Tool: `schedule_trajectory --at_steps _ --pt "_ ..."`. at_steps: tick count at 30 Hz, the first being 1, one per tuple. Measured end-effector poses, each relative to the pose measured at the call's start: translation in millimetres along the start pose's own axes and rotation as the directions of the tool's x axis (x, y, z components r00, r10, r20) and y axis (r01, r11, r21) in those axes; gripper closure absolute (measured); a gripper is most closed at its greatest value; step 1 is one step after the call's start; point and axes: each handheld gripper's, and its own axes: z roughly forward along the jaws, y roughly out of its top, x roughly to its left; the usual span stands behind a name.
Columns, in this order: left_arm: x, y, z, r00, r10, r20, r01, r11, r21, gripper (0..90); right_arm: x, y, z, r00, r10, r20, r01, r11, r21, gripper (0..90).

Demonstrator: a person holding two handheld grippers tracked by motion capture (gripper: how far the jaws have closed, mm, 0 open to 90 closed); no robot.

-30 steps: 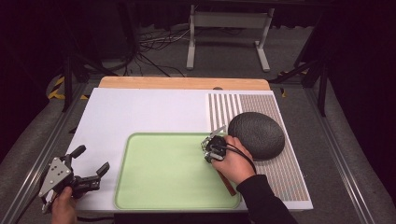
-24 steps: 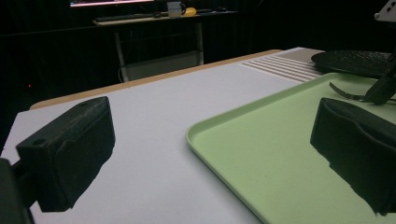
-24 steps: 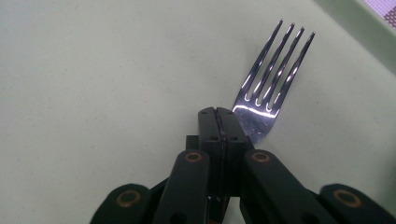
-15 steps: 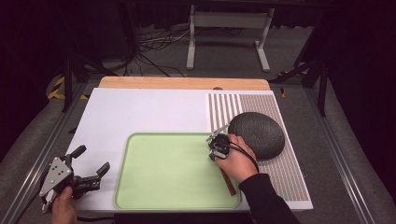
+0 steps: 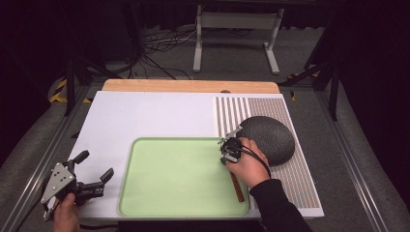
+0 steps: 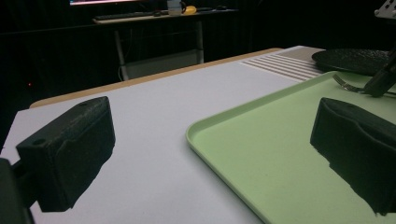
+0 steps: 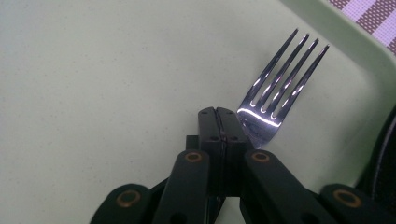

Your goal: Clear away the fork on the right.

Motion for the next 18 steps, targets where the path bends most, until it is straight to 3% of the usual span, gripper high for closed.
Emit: schedule_trajectory --at_steps 18 --pt "-0.2 -0.3 0.7 1.0 -0.002 0.0 0.002 1.0 0.004 0.6 -11.1 -5.9 -4.0 0.9986 0.046 0.026 -0.047 0.999 0.011 90.0"
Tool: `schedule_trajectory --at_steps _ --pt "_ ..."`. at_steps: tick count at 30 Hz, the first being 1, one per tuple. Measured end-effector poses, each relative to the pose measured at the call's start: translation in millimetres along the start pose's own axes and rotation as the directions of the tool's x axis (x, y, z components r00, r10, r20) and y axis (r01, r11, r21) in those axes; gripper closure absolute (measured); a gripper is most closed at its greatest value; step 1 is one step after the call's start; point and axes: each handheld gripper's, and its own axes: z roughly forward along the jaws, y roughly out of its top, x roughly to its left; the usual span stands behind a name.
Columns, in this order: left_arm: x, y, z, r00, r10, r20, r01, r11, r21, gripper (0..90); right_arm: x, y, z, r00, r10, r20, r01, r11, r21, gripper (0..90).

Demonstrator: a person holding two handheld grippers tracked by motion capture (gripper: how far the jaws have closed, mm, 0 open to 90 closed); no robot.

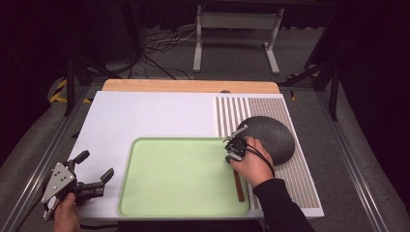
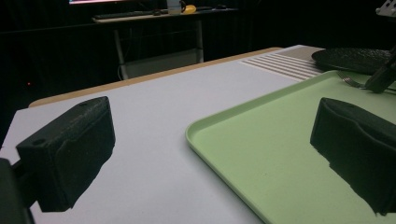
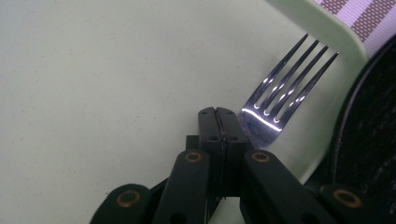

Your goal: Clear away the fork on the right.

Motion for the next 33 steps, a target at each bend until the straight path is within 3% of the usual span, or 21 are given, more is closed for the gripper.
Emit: schedule_trajectory --at_steps 21,24,25,27,28,31,33 --pt "0.2 -0.1 0.1 1.0 -0.001 0.001 0.001 1.0 -0.001 0.6 -4.1 -5.4 -3.0 0.9982 0.061 -0.002 -0.061 0.998 -0.014 89.4" --pt "0.3 -0.1 0.1 1.0 -0.001 0.001 0.001 1.0 -0.001 0.6 -3.2 -4.9 -7.6 0.998 0.061 -0.016 -0.062 0.996 -0.059 76.9" --pt "0.2 -0.1 0.2 1.0 -0.001 0.001 0.001 1.0 -0.001 0.6 -2.9 -4.6 -9.2 0.9983 0.057 -0.015 -0.058 0.996 -0.071 69.1" --pt "0.2 0.0 0.2 1.0 0.0 0.001 0.0 1.0 -0.001 0.6 -1.8 -3.6 -12.3 0.9977 0.066 -0.013 -0.067 0.988 -0.138 42.7" --pt "0.2 0.0 0.1 1.0 0.0 0.001 0.0 1.0 -0.001 0.6 -1.6 -2.9 -14.4 0.9971 0.073 -0.021 -0.076 0.982 -0.176 35.8" --pt "0.3 -0.1 0.0 1.0 -0.002 0.0 0.002 1.0 -0.001 0.6 -1.3 -0.9 -22.3 0.9981 0.057 -0.025 -0.061 0.973 -0.225 23.2" --pt "0.1 0.0 0.0 1.0 0.0 0.0 0.0 1.0 0.0 0.6 -0.5 0.0 -29.4 0.9993 0.036 -0.008 -0.037 0.966 -0.257 20.0"
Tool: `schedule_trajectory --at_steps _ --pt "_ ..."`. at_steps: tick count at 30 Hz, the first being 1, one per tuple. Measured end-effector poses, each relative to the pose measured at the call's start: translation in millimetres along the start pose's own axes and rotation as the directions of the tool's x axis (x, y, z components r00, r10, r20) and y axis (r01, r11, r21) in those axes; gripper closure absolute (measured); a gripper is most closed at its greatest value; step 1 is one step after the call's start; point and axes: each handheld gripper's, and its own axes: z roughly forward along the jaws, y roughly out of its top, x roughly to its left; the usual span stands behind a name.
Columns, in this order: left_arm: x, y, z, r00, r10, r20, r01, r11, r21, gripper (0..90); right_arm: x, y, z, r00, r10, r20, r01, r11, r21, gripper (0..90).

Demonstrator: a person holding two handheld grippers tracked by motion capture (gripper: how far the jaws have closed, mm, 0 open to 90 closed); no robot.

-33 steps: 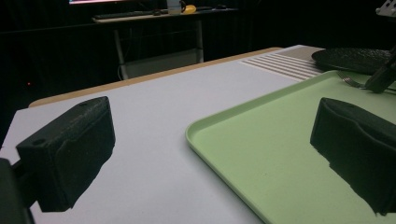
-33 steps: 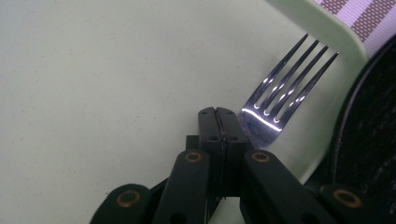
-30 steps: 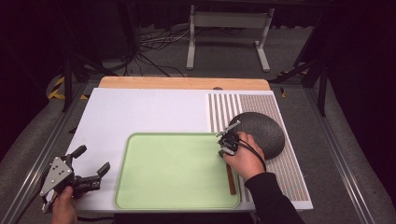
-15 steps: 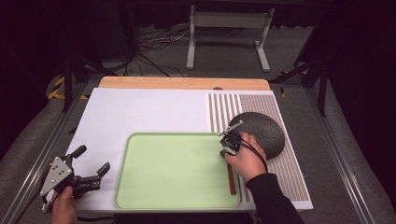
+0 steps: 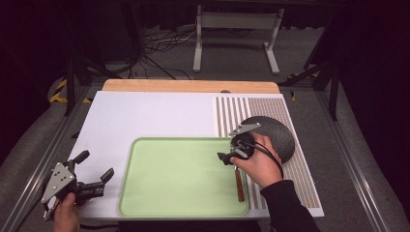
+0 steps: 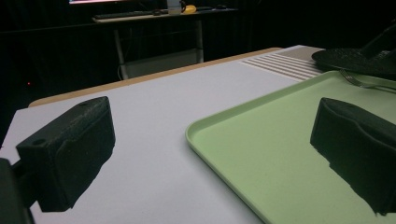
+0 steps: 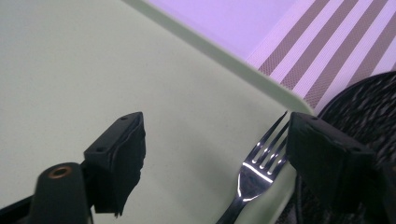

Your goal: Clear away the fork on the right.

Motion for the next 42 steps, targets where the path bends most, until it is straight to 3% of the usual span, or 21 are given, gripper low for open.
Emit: schedule_trajectory --at_steps 6,12,17,20,28,36,39,42 --pt "0.0 0.0 -0.1 1.0 -0.001 -0.001 0.001 1.0 0.0 0.6 -1.1 0.4 -15.8 0.9986 -0.052 -0.006 0.052 0.994 -0.095 14.5" --pt "-0.4 0.2 -0.1 1.0 0.0 -0.001 0.0 1.0 -0.001 0.6 -4.0 -5.4 -30.0 0.996 -0.086 -0.024 0.08 0.977 -0.196 14.1" --pt "-0.5 0.2 -0.2 1.0 0.001 -0.002 -0.001 1.0 -0.001 0.6 -7.6 -12.9 -40.9 0.9936 -0.105 -0.043 0.089 0.956 -0.281 12.2" --pt "-0.7 0.2 -0.2 1.0 0.001 -0.001 -0.001 1.0 -0.001 0.6 -11.4 -20.8 -47.6 0.9915 -0.125 -0.036 0.106 0.937 -0.334 12.1" --pt "-0.8 0.1 -0.1 1.0 -0.001 -0.001 0.001 1.0 -0.002 0.6 -23.4 -43.5 -63.7 0.9915 -0.121 -0.05 0.086 0.891 -0.446 11.9" --pt "-1.7 0.1 0.1 1.0 0.003 0.0 -0.003 1.0 0.001 0.6 -38.3 -69.1 -72.9 0.993 -0.101 -0.062 0.056 0.865 -0.499 12.4" --pt "-1.8 0.1 0.2 1.0 0.005 -0.001 -0.005 1.0 0.002 0.6 -43.2 -79.3 -72.7 0.9932 -0.091 -0.072 0.04 0.849 -0.527 12.7" --pt "-1.8 0.0 0.2 1.0 0.005 -0.001 -0.005 1.0 0.002 0.6 -46.2 -85.5 -71.5 0.993 -0.089 -0.078 0.033 0.842 -0.539 12.6"
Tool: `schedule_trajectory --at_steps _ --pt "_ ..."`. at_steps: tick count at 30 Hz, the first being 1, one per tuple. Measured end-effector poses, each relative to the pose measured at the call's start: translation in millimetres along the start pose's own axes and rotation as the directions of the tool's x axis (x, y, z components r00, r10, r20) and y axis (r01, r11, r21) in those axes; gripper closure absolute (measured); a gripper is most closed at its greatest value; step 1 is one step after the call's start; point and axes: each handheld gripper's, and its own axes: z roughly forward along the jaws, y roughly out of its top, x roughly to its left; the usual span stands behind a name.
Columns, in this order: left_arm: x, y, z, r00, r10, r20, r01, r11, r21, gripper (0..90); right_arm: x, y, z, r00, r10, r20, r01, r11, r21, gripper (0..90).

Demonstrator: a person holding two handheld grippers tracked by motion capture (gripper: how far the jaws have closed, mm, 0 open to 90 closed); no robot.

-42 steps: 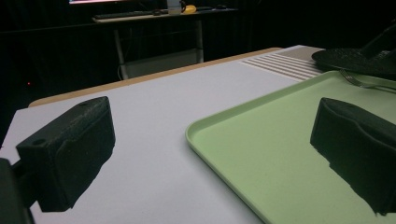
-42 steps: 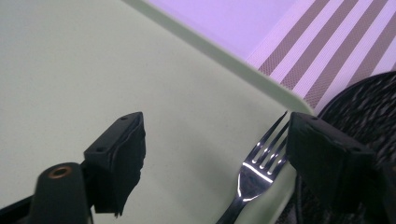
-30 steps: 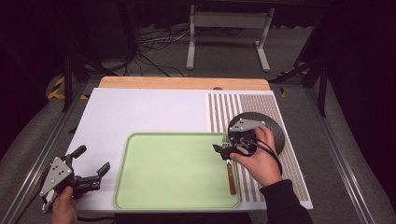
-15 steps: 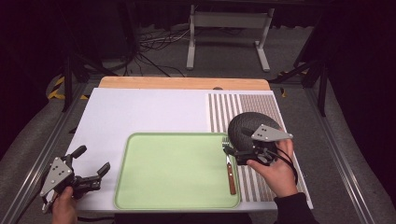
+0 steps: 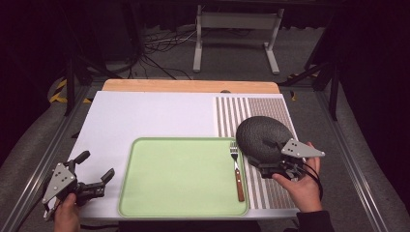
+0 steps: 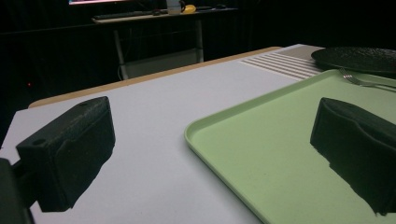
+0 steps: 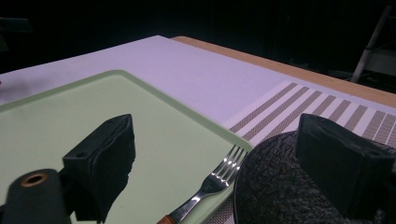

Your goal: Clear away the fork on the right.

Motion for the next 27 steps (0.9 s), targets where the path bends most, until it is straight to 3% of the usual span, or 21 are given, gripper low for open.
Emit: schedule_trajectory --at_steps 10,22,27 --pt "0.1 -0.1 0.0 1.0 -0.002 0.003 0.002 1.0 -0.001 0.6 -12.6 -28.6 -9.5 0.999 0.044 -0.008 -0.045 0.997 -0.068 13.7" --pt "0.3 0.3 -0.3 1.0 -0.002 0.008 0.002 1.0 -0.004 0.6 -16.2 -45.7 -10.0 0.9987 0.038 -0.034 -0.04 0.997 -0.066 13.8" --pt "0.7 0.5 -0.8 0.9999 -0.003 0.011 0.003 1.0 -0.008 0.7 -13.7 -51.2 -5.5 0.9981 0.039 -0.049 -0.04 0.998 -0.037 13.3"
